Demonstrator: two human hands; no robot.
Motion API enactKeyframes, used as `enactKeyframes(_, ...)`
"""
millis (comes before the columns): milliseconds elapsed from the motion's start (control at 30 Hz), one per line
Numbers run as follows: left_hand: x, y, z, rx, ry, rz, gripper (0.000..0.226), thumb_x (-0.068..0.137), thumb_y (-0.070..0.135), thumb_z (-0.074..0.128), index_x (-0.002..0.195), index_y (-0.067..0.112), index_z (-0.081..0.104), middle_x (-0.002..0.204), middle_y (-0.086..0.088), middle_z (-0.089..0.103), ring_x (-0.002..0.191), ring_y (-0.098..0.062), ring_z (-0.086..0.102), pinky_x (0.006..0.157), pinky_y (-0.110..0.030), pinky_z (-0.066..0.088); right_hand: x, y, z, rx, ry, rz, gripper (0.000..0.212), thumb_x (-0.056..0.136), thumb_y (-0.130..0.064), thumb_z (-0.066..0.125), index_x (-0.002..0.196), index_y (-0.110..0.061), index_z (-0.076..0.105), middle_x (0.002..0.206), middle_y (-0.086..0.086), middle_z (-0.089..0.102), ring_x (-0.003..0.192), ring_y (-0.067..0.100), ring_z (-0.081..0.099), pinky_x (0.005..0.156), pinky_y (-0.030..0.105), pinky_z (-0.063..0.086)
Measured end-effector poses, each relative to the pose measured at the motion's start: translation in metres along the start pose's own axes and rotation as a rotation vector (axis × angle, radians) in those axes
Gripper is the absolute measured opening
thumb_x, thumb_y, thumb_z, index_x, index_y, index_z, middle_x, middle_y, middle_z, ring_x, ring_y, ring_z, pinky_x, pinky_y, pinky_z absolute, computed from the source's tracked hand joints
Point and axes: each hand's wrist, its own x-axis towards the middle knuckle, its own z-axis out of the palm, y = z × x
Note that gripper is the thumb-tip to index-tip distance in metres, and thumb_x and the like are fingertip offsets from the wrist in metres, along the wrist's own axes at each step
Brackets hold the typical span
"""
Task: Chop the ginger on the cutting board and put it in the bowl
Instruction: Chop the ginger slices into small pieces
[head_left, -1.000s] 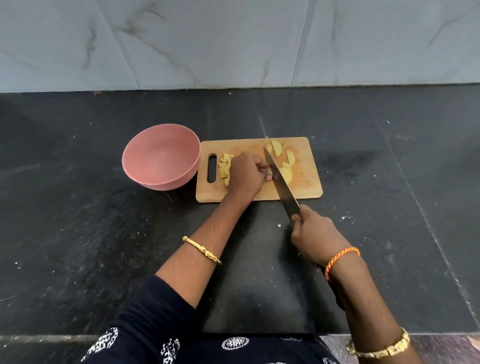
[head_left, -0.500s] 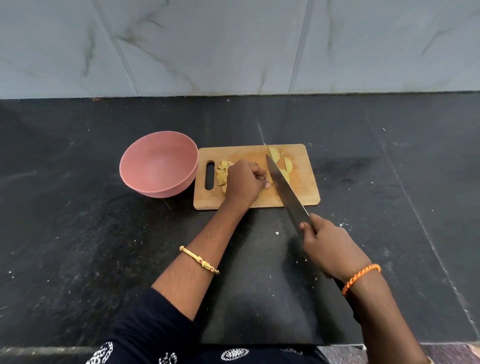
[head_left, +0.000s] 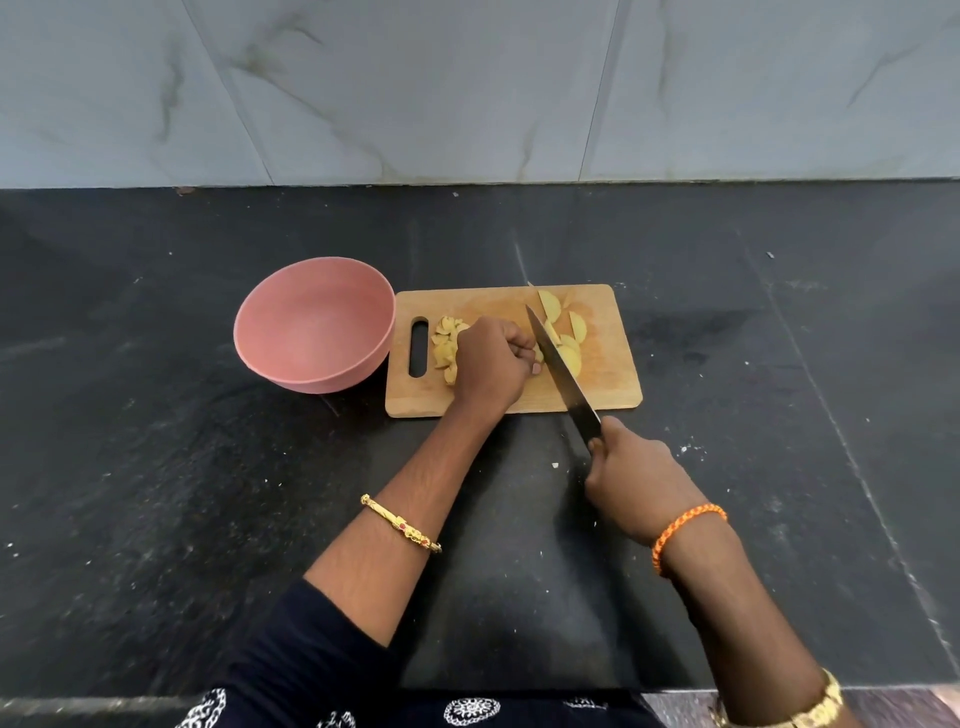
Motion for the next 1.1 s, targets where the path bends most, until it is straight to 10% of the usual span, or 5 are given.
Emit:
enactKeyframes(433, 0.001, 0.001, 0.002, 0.059, -0.042, -0.014, 0.020, 0.074, -0.001, 0.073, 0.094, 0.002, 0.071, 0.090, -0.010, 0.071, 0.083, -0.016, 0.065, 0.077, -0.021, 0.051, -0.036, 0.030, -0.004, 0.163, 0.049, -0.060, 0.021, 0.099, -0.028, 0.036, 0.090, -0.014, 0.047, 0.074, 0.009, 0.056, 0.059, 0.025, 0.051, 0.057, 0.034, 0.046)
enactKeyframes(733, 0.013, 0.015, -0.010, 0.401, -0.190, 0.206, 0.034, 0.082, 0.008, 0.064, 0.116, 0.013, 0.064, 0.113, -0.008, 0.064, 0.100, -0.019, 0.058, 0.086, -0.028, 0.047, -0.002, 0.045, -0.007, 0.349, 0.203, 0.003, 0.028, 0.099, -0.025, 0.037, 0.072, -0.017, 0.042, 0.070, 0.007, 0.054, 0.076, 0.029, 0.052, 0.064, 0.035, 0.047)
enactKeyframes(1100, 0.052, 0.042, 0.002, 0.894, -0.810, 0.592, 0.043, 0.079, 0.027, 0.071, 0.121, 0.032, 0.059, 0.138, 0.007, 0.043, 0.133, -0.016, 0.028, 0.106, -0.047, 0.017, 0.021, 0.044, -0.018, 0.378, 0.186, -0.033, 0.028, 0.099, -0.028, 0.038, 0.092, -0.007, 0.054, 0.071, 0.007, 0.056, 0.052, 0.019, 0.051, 0.045, 0.028, 0.048)
